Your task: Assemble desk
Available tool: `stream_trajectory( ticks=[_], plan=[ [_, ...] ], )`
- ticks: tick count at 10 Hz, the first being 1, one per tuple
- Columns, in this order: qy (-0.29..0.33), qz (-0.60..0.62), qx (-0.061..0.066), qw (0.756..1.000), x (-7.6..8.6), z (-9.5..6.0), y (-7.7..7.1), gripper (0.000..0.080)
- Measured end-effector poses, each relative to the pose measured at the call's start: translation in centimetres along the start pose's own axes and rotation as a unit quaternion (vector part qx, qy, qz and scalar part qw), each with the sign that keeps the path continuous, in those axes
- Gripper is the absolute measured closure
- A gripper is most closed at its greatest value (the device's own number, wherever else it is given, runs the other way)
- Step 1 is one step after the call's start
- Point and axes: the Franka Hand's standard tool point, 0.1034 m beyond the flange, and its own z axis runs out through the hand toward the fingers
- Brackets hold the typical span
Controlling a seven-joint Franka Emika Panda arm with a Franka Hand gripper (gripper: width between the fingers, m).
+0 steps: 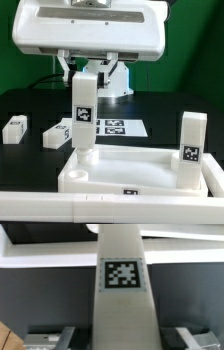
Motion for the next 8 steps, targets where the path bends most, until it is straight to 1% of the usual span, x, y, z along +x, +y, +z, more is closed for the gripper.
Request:
stream_trajectory(
  ticks=[2,3,4,6,8],
  plan=[
    [-0.001,-0.001,-0.001,1.0,-0.2,0.2,0.1,0.0509],
    [-0.004,-0.003,-0.004,1.0,-0.5,0.8,0.5,0.0509],
    [-0.005,-0.003,-0.005,1.0,-0.5,1.2,0.6,0.0509],
    [-0.002,-0.004,-0.005,1.0,0.2,1.5,0.5,0.0509],
    [-0.001,-0.005,-0.004,1.0,0.5,1.5,0.2,0.0509]
  ],
)
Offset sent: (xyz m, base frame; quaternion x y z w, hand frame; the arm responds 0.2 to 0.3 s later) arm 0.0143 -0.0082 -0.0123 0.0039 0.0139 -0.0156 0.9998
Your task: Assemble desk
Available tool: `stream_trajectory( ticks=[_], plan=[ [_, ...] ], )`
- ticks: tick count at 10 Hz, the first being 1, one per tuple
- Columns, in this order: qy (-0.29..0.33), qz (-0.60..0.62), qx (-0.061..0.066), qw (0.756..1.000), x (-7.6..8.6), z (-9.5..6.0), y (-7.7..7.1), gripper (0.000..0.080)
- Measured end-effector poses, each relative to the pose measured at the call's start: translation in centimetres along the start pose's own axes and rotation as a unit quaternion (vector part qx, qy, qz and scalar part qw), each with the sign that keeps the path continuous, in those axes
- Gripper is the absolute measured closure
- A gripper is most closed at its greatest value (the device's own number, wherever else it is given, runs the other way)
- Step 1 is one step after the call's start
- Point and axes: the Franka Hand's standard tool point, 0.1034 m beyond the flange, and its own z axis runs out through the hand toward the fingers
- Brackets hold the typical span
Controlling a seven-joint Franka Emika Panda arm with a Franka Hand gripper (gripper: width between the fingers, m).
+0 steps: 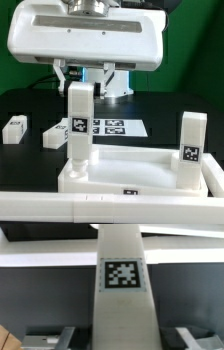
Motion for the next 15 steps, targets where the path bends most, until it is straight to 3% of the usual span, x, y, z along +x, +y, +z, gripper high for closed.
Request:
stream_trajectory(
  ticks=[8,15],
  plan=[
    [-0.005,-0.004,-0.004,1.0,-0.9,0.9,0.4,0.0509],
    [0.006,-0.006,-0.006,1.0,-1.0,0.7,0.2,0.0509]
  ],
)
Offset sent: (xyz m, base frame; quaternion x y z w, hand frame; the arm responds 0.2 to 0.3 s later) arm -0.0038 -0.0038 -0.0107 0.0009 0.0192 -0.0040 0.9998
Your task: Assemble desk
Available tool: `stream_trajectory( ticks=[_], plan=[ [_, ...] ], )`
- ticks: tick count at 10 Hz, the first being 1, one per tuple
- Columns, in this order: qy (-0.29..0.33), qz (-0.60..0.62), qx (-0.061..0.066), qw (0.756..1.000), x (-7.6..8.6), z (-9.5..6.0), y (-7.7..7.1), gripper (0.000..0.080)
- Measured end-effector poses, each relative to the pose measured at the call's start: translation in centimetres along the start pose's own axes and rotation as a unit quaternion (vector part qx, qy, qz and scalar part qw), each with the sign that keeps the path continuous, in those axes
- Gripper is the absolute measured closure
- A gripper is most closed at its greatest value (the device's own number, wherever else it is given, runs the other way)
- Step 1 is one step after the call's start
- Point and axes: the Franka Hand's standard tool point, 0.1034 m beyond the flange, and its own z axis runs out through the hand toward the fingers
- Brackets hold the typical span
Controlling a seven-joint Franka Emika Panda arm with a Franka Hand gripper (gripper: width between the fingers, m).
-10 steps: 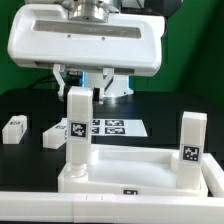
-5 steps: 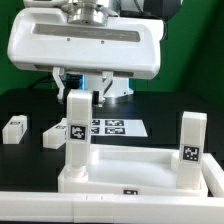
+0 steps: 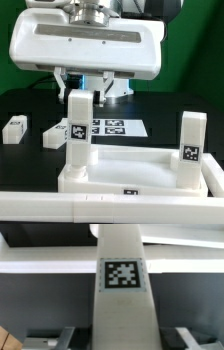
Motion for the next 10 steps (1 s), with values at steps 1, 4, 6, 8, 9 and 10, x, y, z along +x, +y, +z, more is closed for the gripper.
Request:
stream_trajectory(
  ticks=[1,4,6,8,9,10],
  plan=[
    [0.0,-0.001,0.002,1.0,0.3,-0.1,-0.3,0.0509],
    [-0.001,0.001,0.0,1.0,-0.2,-0.1,0.1,0.0509],
    [-0.004,0.004,-0.002,1.0,-0.5,0.0,0.5,0.0509],
    [-0.008,0.003,-0.002,1.0,-1.0,0.1,0.5,0.0509],
    [-0.009,0.002,-0.001,1.0,-1.1,0.2,0.3,0.0509],
    [-0.01,0.001,-0.001,1.0,-1.2,0.3,0.2,0.0509]
  ],
)
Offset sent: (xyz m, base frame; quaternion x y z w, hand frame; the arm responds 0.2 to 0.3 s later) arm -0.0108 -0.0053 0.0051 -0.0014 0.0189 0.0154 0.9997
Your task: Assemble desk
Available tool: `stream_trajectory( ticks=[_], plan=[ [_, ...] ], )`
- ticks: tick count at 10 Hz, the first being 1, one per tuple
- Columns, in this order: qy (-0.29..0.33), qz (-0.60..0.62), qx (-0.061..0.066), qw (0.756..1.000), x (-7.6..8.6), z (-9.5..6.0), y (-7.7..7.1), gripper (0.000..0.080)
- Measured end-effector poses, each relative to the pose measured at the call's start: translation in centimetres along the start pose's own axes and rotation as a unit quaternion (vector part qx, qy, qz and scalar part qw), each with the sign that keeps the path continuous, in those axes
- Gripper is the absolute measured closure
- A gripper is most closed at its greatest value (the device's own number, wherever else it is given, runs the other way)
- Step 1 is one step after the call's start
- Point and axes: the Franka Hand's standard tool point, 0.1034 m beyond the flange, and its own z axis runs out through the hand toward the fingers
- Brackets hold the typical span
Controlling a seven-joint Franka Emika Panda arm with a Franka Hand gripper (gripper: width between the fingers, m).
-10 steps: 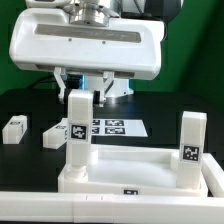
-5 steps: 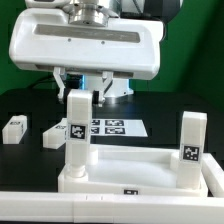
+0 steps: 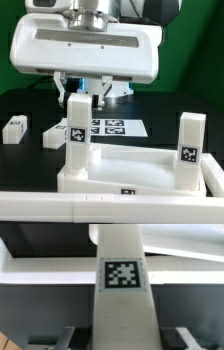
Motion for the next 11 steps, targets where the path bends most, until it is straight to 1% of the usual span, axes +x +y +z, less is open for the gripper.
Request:
stream_trajectory(
  ticks=[3,6,8,11],
  plan=[
    [-0.001,-0.002,0.0,1.0,-0.41,0.29,-0.22,0.0509],
    [0.03,-0.006,-0.008,0.999,-0.51,0.33,-0.2,0.0509],
    [0.046,-0.009,-0.013,0.999,-1.01,0.61,-0.26,0.0509],
    [0.059,-0.01,-0.016,0.998,-1.0,0.63,-0.21,0.0509]
  ],
)
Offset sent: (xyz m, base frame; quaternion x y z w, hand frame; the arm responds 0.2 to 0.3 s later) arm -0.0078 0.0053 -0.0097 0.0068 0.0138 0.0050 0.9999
